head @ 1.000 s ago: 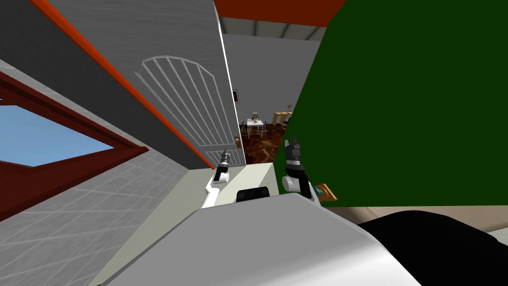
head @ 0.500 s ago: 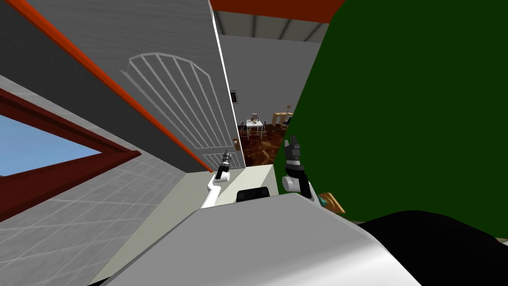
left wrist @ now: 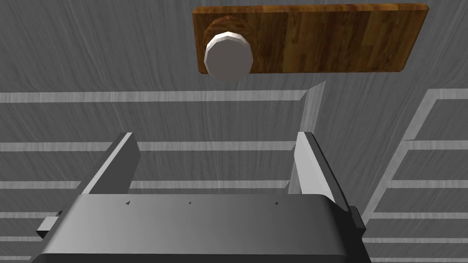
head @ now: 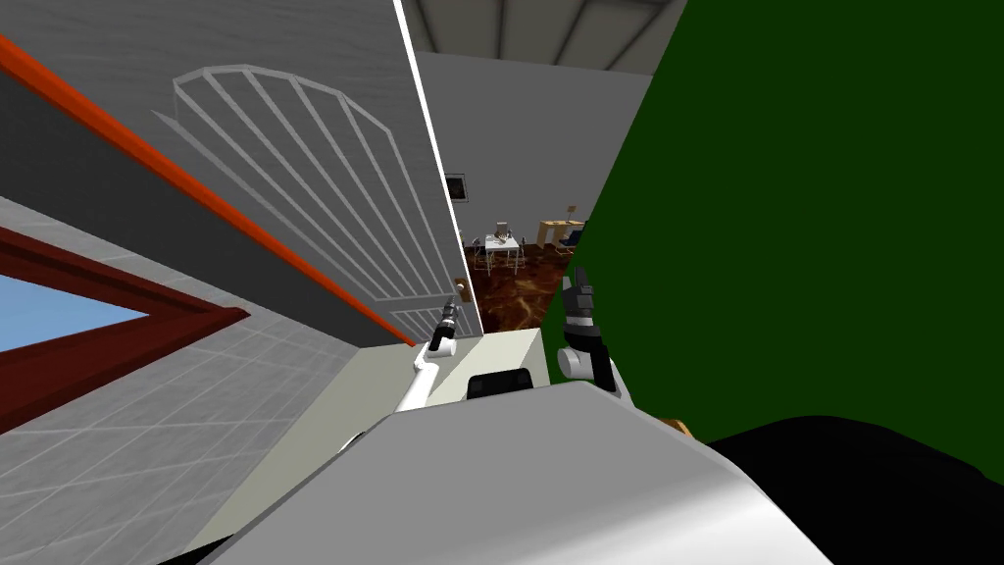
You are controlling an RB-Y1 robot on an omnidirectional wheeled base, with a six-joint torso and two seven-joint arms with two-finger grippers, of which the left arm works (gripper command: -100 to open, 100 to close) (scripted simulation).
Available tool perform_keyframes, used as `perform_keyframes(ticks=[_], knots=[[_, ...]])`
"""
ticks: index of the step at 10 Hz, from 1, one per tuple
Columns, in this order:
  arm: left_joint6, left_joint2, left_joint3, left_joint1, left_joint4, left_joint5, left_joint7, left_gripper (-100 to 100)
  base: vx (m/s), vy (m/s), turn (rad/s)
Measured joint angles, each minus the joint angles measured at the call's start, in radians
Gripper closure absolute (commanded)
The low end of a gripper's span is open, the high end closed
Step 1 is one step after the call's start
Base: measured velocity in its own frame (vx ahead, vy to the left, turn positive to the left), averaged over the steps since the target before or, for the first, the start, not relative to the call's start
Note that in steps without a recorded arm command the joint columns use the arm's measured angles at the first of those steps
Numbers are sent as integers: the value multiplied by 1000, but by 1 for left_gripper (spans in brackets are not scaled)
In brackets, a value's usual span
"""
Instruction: Pull the door open
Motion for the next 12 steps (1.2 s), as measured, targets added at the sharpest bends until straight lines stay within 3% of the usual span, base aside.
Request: perform_keyframes(ticks=[4, 6, 7, 12], knots=[[1, 14, 44, -5, 12, 11, -4, -100, 36, 117, -213], [-1, 9, 87, -23, 37, 15, -21, -100, 65, -8, -224], [-11, 19, 104, -23, 53, 21, -22, -100, 125, -21, -198], [-2, 26, 192, -11, 45, 37, -42, -100, 143, -18, -120]])
